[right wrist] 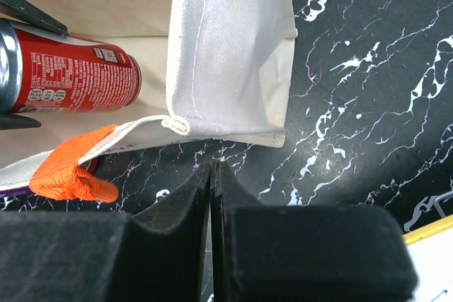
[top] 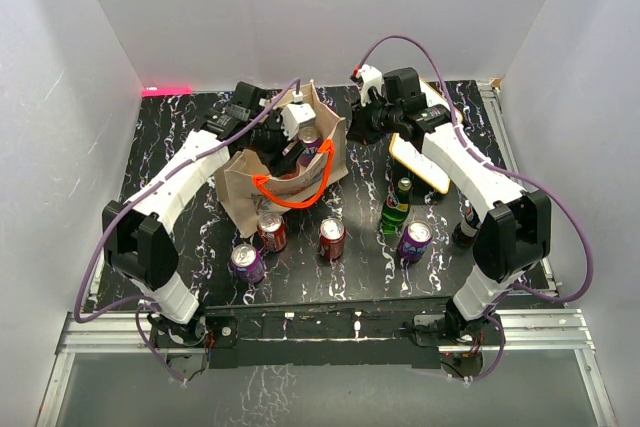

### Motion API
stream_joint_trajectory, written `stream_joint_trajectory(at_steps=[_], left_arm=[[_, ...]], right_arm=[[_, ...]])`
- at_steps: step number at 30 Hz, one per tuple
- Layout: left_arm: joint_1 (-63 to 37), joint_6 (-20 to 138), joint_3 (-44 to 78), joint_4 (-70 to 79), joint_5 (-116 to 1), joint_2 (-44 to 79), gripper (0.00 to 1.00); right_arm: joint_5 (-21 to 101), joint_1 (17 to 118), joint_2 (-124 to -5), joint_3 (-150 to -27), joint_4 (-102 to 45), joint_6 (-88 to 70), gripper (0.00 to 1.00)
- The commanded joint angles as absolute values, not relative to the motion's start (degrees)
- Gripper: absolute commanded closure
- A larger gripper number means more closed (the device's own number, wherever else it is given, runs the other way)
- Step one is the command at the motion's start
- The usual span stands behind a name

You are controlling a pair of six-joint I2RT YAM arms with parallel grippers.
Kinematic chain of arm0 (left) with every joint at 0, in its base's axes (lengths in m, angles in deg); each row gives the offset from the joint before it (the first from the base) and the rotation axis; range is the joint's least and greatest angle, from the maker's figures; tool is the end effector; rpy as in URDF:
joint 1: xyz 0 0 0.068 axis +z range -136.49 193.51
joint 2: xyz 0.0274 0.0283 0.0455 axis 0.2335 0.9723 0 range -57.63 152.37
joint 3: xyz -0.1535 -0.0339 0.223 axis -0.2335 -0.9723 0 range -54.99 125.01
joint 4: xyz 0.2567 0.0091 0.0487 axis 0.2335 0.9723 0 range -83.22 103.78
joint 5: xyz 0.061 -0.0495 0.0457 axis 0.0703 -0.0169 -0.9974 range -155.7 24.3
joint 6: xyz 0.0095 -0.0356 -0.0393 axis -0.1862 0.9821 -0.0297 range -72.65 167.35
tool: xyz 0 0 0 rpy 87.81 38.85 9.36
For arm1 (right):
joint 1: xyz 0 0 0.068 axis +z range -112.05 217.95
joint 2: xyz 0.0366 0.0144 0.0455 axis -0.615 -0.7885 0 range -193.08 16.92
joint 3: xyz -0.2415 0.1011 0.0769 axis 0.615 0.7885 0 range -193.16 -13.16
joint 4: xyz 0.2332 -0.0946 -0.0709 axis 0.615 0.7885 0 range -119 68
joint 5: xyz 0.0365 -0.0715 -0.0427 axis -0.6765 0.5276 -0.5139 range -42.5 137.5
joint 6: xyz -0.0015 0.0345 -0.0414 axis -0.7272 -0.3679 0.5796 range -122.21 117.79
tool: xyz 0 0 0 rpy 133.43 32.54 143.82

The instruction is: Place the beverage into the canvas bag

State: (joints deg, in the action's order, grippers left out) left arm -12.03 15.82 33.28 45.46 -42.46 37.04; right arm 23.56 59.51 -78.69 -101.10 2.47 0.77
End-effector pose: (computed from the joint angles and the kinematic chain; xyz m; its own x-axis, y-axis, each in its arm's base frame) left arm 0.3251 -0.1708 0.3335 -0.2059 0.6309 -0.7481 0.8860 0.4447 0.1311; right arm 0.3475 0.1528 0.3358 -0.5535 -0.2698 -0.7879 -0.6582 0.7213 0.2155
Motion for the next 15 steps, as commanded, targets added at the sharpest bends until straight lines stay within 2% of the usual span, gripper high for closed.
stream_joint_trajectory(at_steps=[1, 7, 15], left_arm=[[-9.9, 19.2, 35.2, 43.8, -39.6, 32.7, 1.0], [-5.3, 26.6, 36.0, 41.8, -31.6, 31.7, 1.0], [-3.2, 31.4, 37.9, 40.9, -26.8, 32.4, 1.0]], right_arm=[[23.0, 59.2, -76.4, -104.6, 0.0, 1.4, 0.92], [22.8, 59.2, -76.5, -105.6, 0.5, 1.5, 0.92], [22.7, 59.2, -76.7, -107.2, 0.6, 2.1, 0.92]])
